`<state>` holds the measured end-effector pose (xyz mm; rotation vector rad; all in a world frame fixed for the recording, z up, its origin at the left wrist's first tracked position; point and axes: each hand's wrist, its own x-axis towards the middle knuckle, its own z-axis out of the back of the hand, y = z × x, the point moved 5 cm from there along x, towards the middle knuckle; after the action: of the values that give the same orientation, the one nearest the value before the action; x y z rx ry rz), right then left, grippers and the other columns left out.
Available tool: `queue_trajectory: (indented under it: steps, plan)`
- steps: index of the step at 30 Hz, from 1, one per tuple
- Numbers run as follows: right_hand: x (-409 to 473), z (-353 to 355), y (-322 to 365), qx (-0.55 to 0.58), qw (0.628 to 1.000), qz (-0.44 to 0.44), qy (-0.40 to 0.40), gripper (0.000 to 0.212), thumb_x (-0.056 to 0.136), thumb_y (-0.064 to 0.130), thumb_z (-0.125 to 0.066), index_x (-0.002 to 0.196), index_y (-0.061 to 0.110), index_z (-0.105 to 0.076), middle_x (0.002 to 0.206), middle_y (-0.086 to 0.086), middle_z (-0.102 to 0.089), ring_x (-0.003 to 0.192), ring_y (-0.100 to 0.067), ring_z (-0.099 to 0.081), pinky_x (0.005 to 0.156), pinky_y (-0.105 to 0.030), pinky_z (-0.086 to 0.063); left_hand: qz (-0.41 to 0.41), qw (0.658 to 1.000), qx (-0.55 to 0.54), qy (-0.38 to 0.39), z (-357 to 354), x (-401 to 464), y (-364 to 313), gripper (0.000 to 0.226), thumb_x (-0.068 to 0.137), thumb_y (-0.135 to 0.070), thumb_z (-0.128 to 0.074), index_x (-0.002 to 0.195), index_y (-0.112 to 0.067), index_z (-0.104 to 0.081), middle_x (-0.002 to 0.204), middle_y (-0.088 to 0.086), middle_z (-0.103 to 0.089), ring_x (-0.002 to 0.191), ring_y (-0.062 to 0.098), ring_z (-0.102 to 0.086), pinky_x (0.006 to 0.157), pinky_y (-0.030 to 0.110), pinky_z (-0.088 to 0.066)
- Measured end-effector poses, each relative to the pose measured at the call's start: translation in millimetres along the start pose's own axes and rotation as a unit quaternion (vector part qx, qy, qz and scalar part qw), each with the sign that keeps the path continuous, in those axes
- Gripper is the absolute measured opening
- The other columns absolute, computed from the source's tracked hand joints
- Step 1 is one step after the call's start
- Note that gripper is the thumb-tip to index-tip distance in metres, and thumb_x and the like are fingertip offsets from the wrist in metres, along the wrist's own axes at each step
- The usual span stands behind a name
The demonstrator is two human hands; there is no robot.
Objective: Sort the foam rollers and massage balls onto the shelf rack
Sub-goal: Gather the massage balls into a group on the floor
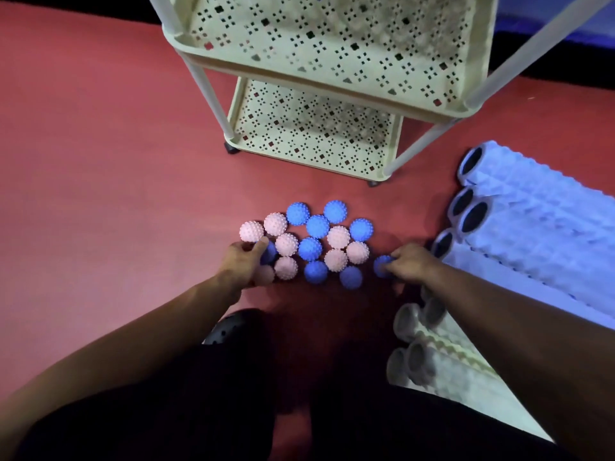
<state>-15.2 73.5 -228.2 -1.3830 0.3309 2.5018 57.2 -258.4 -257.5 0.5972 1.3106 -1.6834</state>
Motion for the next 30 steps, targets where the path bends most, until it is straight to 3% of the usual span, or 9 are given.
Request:
queue_trajectory:
  steps: [7, 9, 13, 15, 17, 19, 21, 23, 30]
  plan:
    - [1, -7, 21, -0.021, 1.0, 0.017, 0.016, 0.027, 0.081, 0.034, -0.073, 0.089, 0.008, -0.07, 0.081, -0.01, -0.064, 0.068, -0.021, -0.058, 0.048, -0.025, -0.038, 0.012, 0.999, 0.003, 0.033, 0, -3, -4, 0.034, 0.091, -0.043, -0.067, 0.101, -0.011, -0.068, 0.099, 0.011, -0.07, 0.086, 0.029, -0.068, 0.073, 0.062, -0.058]
    - [1, -6, 23, -0.015, 0.999, 0.032, 0.012, 0.02, 0.081, 0.029, -0.072, 0.091, 0.012, -0.069, 0.087, -0.011, -0.066, 0.072, -0.021, -0.059, 0.056, -0.025, -0.042, 0.015, 0.999, 0.004, 0.051, -1, -4, -4, 0.03, 0.093, -0.042, -0.066, 0.099, -0.013, -0.068, 0.101, 0.012, -0.071, 0.085, 0.028, -0.064, 0.08, 0.061, -0.057]
    - [-3, -4, 22, 0.014, 0.999, 0.04, 0.021, 0.018, 0.085, 0.021, -0.07, 0.102, 0.015, -0.068, 0.096, -0.015, -0.071, 0.076, -0.028, -0.068, 0.067, -0.034, -0.054, 0.015, 0.996, 0.04, 0.076, 2, -8, -6, 0.022, 0.097, -0.041, -0.06, 0.106, -0.022, -0.065, 0.108, 0.005, -0.068, 0.095, 0.022, -0.063, 0.075, 0.039, -0.053]
    - [-6, 0, 21, -0.005, 0.999, 0.04, 0.016, 0.03, 0.088, 0.021, -0.068, 0.117, 0.012, -0.066, 0.112, -0.014, -0.069, 0.093, -0.029, -0.07, 0.078, -0.033, -0.055, 0.023, 0.994, 0.072, 0.077, 7, -10, -6, 0.032, 0.095, -0.048, -0.059, 0.113, -0.022, -0.066, 0.11, 0.006, -0.069, 0.1, 0.024, -0.064, 0.076, 0.041, -0.054]
    - [-11, 7, 21, -0.019, 0.999, 0.047, 0.013, 0.038, 0.09, 0.024, -0.067, 0.126, 0.009, -0.063, 0.125, -0.012, -0.066, 0.102, -0.028, -0.068, 0.087, -0.033, -0.053, 0.024, 0.99, 0.129, 0.058, 15, -16, -12, 0.042, 0.093, -0.053, -0.058, 0.11, -0.017, -0.069, 0.1, 0.012, -0.071, 0.086, 0.024, -0.064, 0.078, 0.044, -0.055]
    - [-20, 20, 22, -0.047, 0.997, 0.062, 0.019, 0.042, 0.093, 0.029, -0.064, 0.13, 0.009, -0.061, 0.136, -0.009, -0.061, 0.119, -0.025, -0.06, 0.1, -0.029, -0.046, 0.0, 0.979, 0.198, 0.049, 25, -25, -25, 0.041, 0.093, -0.052, -0.058, 0.11, -0.018, -0.071, 0.09, 0.009, -0.07, 0.076, 0.021, -0.062, 0.081, 0.041, -0.055]
    - [-32, 40, 27, -0.062, 0.994, 0.085, 0.029, 0.044, 0.095, 0.033, -0.061, 0.134, 0.011, -0.06, 0.142, -0.006, -0.056, 0.129, -0.022, -0.052, 0.108, -0.027, -0.038, -0.035, 0.96, 0.273, 0.057, 36, -37, -46, 0.048, 0.094, -0.053, -0.056, 0.123, -0.016, -0.065, 0.11, 0.01, -0.067, 0.101, 0.028, -0.063, 0.097, 0.041, -0.049]
    - [-48, 64, 35, -0.064, 0.992, 0.107, 0.032, 0.047, 0.096, 0.036, -0.061, 0.137, 0.013, -0.057, 0.143, -0.004, -0.055, 0.131, -0.02, -0.051, 0.111, -0.028, -0.036, -0.06, 0.938, 0.335, 0.063, 52, -48, -71, 0.058, 0.094, -0.057, -0.052, 0.137, -0.017, -0.052, 0.135, 0.011, -0.053, 0.125, 0.033, -0.051, 0.106, 0.039, -0.041]
    - [-169, 135, 72, -0.121, 0.978, 0.171, 0.003, 0.042, 0.101, 0.028, -0.055, 0.136, 0.005, -0.057, 0.139, -0.01, -0.058, 0.127, -0.024, -0.054, 0.105, -0.029, -0.04, -0.182, 0.882, 0.411, 0.142, 91, -131, -184, 0.041, 0.095, -0.046, -0.06, 0.128, -0.021, -0.062, 0.127, -0.003, -0.062, 0.118, 0.02, -0.057, 0.105, 0.032, -0.042]
